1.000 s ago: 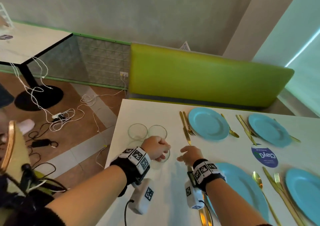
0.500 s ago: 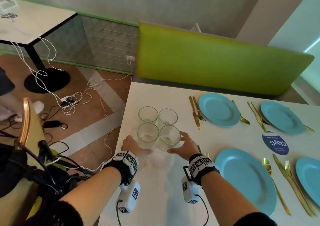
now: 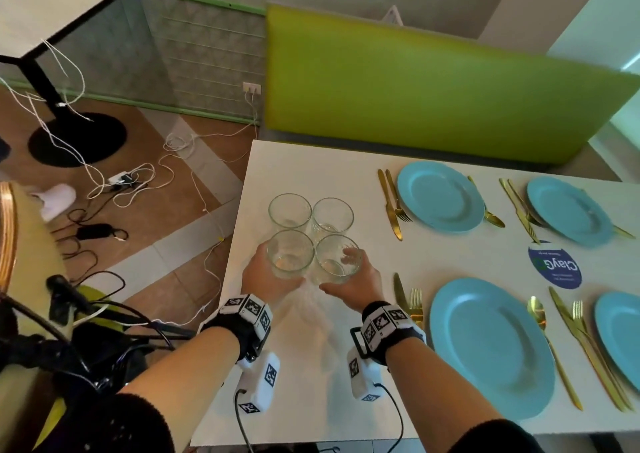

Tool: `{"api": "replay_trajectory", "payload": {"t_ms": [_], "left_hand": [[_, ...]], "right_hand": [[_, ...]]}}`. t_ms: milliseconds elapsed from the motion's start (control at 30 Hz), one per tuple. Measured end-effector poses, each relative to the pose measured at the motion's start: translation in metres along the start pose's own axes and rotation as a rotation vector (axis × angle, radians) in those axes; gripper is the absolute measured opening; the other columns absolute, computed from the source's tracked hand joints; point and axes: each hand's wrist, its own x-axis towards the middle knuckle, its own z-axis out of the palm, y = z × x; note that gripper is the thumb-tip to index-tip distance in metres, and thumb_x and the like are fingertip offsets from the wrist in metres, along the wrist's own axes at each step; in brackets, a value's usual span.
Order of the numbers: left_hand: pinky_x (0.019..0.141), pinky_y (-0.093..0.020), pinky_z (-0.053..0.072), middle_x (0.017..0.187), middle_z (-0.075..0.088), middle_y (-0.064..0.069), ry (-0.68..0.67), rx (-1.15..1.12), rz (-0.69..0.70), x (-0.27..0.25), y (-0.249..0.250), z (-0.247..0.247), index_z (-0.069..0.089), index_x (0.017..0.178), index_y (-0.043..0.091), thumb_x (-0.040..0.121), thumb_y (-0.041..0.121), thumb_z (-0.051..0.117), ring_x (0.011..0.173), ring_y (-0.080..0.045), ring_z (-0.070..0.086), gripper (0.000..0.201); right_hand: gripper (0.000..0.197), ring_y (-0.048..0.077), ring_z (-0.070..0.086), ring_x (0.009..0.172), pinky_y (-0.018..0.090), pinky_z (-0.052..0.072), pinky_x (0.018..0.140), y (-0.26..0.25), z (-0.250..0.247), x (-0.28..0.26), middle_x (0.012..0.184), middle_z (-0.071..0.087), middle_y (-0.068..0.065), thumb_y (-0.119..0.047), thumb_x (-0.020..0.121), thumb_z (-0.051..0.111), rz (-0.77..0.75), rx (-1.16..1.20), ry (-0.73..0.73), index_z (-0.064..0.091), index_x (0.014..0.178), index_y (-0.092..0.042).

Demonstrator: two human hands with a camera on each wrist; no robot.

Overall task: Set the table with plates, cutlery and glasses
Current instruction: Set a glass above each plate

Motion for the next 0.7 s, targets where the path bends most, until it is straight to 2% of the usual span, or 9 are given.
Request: {"api": "replay_trajectory", "payload": {"t_ms": [167, 267, 433, 600, 700], "left_hand": [[0.102, -0.028, 0.039, 0.137, 0.052, -0.002, -0.007, 0.034, 0.038, -0.011, 0.008, 0.006, 0.042, 0.136, 0.018, 0.062, 0.019, 0.085, 0.126, -0.021, 0.049, 0.086], [0.103, -0.035, 0.044, 0.134, 0.053, -0.003, -0.067, 0.056, 0.088, -0.020, 0.024, 0.017, 0.043, 0.135, 0.016, 0.060, 0.021, 0.086, 0.123, -0.022, 0.051, 0.086], [0.098, -0.026, 0.041, 0.131, 0.057, -0.004, -0.167, 0.052, 0.213, -0.026, 0.070, 0.047, 0.043, 0.136, 0.017, 0.061, 0.024, 0.086, 0.120, -0.021, 0.054, 0.087], [0.091, -0.022, 0.041, 0.130, 0.058, -0.005, -0.244, 0.055, 0.267, -0.028, 0.126, 0.100, 0.045, 0.133, 0.016, 0.061, 0.026, 0.086, 0.118, -0.022, 0.056, 0.084], [0.089, -0.020, 0.039, 0.132, 0.057, -0.005, -0.280, 0.061, 0.317, -0.030, 0.159, 0.142, 0.044, 0.135, 0.016, 0.063, 0.024, 0.085, 0.121, -0.022, 0.054, 0.084]], "right_hand": [[0.073, 0.010, 0.052, 0.096, 0.019, 0.039, 0.080, 0.009, -0.020, -0.008, 0.114, 0.059, -0.006, -0.032, 0.062, 0.084, 0.033, -0.014, 0.023, 0.046, 0.124, -0.023], [0.072, 0.016, 0.055, 0.102, 0.023, 0.043, 0.083, 0.016, -0.048, -0.011, 0.112, 0.061, -0.004, -0.031, 0.061, 0.085, 0.079, 0.018, 0.103, 0.049, 0.122, -0.022], [0.070, 0.024, 0.055, 0.113, 0.031, 0.045, 0.094, 0.033, -0.116, -0.006, 0.119, 0.059, 0.004, -0.028, 0.061, 0.086, 0.155, 0.078, 0.252, 0.050, 0.120, -0.019], [0.068, 0.024, 0.057, 0.112, 0.028, 0.045, 0.091, 0.069, -0.194, -0.007, 0.120, 0.060, 0.007, -0.030, 0.063, 0.084, 0.224, 0.094, 0.387, 0.051, 0.122, -0.018], [0.069, 0.025, 0.056, 0.111, 0.030, 0.044, 0.092, 0.104, -0.242, -0.004, 0.121, 0.060, 0.008, -0.029, 0.063, 0.084, 0.278, 0.093, 0.454, 0.050, 0.122, -0.015]]}}
